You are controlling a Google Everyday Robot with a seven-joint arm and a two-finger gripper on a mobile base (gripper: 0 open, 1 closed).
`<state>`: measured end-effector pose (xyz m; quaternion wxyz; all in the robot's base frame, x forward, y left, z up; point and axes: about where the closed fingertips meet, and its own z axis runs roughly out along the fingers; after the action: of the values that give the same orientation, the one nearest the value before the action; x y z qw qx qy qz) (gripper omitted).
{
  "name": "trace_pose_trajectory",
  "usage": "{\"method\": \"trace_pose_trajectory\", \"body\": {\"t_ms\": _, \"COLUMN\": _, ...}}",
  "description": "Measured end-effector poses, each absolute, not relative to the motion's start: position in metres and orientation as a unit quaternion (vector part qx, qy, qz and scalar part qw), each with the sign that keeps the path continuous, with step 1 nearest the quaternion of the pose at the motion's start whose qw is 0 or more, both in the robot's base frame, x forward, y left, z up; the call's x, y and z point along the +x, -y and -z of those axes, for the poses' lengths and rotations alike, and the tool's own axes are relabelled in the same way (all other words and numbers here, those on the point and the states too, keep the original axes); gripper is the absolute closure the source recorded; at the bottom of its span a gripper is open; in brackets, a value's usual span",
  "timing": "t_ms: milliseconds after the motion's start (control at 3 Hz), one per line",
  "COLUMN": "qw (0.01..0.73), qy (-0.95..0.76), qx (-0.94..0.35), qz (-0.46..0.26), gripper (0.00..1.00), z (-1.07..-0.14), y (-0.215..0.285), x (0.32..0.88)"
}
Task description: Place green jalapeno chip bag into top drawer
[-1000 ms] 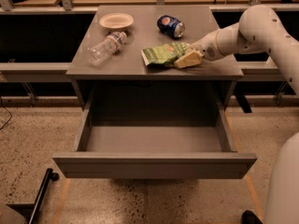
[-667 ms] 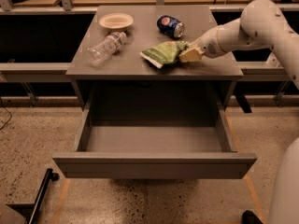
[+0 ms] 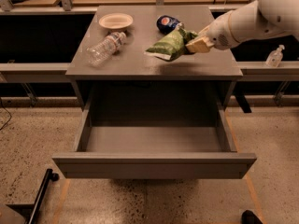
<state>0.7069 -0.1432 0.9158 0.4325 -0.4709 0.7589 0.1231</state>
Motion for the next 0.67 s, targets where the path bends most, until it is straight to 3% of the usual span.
{"method": "trace_pose_trajectory", "body": {"t_ms": 667, "qw": 0.361, "qy": -0.771, "qx": -0.513, "qz": -0.107, "gripper": 1.0, "z": -0.912, "y": 0.157, "x": 0.623}}
